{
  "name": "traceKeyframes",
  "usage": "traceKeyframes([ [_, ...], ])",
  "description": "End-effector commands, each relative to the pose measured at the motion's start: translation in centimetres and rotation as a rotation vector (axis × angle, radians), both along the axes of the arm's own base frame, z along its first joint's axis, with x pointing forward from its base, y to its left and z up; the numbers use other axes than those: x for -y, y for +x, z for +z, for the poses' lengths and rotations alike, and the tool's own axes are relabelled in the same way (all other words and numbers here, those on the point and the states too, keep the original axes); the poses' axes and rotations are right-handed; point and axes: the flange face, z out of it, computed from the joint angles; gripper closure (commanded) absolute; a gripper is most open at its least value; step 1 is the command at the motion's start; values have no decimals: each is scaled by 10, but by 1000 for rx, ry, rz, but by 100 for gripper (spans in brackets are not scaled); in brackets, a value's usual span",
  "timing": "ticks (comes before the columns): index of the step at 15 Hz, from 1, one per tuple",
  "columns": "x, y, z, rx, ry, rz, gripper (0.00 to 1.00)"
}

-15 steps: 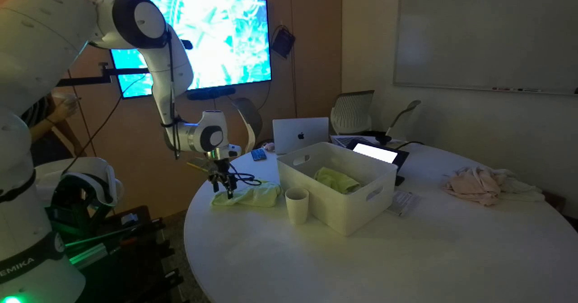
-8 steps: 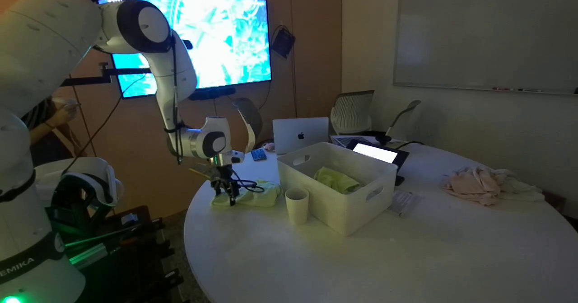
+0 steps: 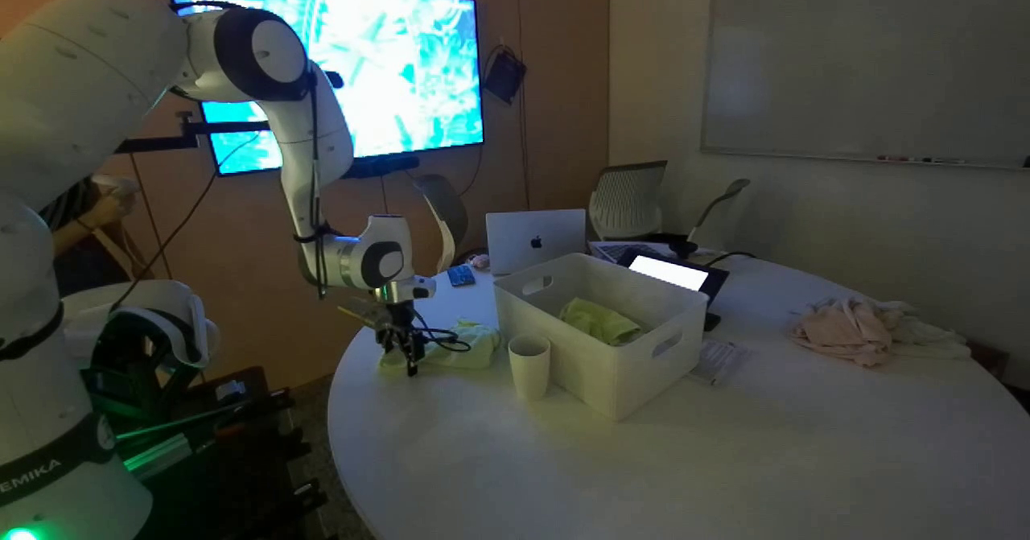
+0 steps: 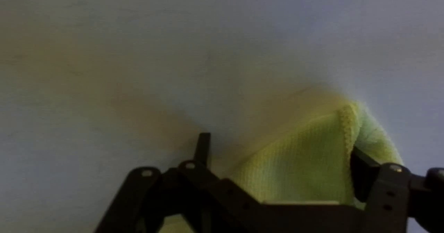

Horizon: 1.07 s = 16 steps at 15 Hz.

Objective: Put the towels in the basket and the smaller objects into the white mug

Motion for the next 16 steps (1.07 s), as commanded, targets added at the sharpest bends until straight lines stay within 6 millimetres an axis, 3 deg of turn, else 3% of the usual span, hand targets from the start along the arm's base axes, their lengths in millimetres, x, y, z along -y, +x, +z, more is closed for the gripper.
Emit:
traceKeyframes([
  [1,6,9,-1,9,14,-21,47],
  [8,26,22,13,11,27,-72,99],
  [12,55,32,34,45,27,-145,97],
  [16,92,43,80,126,21,-216,97],
])
